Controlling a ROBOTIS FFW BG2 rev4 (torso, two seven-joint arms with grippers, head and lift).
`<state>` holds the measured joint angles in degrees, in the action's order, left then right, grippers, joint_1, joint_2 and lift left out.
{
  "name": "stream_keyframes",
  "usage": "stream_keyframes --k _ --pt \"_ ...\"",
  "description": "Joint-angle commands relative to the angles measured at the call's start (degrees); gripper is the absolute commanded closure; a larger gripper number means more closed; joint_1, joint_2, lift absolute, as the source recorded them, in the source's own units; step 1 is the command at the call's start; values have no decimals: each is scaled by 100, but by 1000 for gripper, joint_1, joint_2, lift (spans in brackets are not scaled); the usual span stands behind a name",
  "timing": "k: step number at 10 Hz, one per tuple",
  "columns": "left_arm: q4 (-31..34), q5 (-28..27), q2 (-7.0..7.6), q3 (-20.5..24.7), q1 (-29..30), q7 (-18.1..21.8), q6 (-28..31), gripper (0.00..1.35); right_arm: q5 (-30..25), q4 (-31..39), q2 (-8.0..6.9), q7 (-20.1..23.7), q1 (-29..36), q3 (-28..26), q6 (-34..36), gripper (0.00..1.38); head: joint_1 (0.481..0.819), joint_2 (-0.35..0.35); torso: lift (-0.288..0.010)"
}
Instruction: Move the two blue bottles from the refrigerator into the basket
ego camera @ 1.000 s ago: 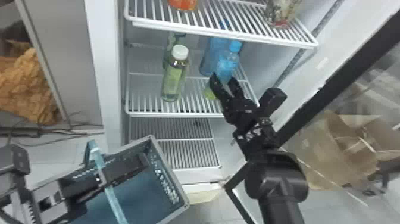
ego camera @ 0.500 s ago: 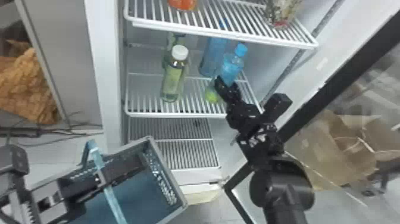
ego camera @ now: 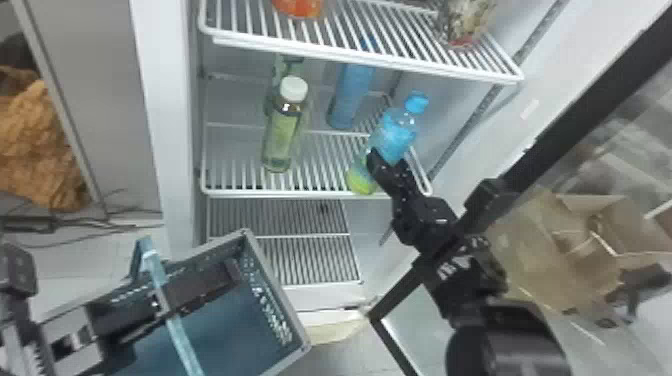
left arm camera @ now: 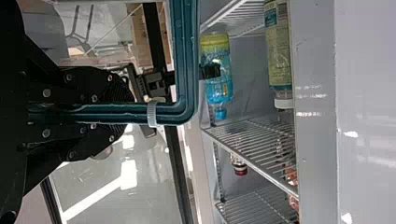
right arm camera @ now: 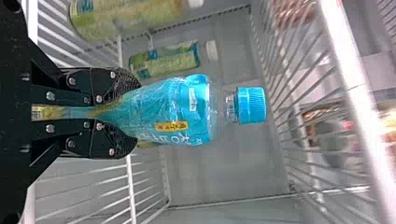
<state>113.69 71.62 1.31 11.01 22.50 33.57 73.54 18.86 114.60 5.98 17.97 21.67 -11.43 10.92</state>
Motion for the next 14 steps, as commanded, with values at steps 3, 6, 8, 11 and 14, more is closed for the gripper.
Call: stream_keyframes --k 3,6,8,11,14 --pt "-14 13 1 -4 13 0 0 1197 387 1203 0 146 885 -103 412 1277 695 -350 -220" --pt "-14 36 10 -4 27 0 -28 1197 764 1850 0 480 1433 -11 1045 1277 695 -335 -220" --pt "-14 36 10 -4 42 0 -28 1197 1027 1991 61 629 1531 183 1425 1277 695 -304 -220" --pt "-56 36 10 -4 42 -8 -42 1197 1359 2202 184 972 1644 423 2128 1279 695 -240 -220" --pt "-70 47 10 -15 56 -8 -42 1197 1450 2455 272 1280 1728 480 2930 1279 695 -159 -220"
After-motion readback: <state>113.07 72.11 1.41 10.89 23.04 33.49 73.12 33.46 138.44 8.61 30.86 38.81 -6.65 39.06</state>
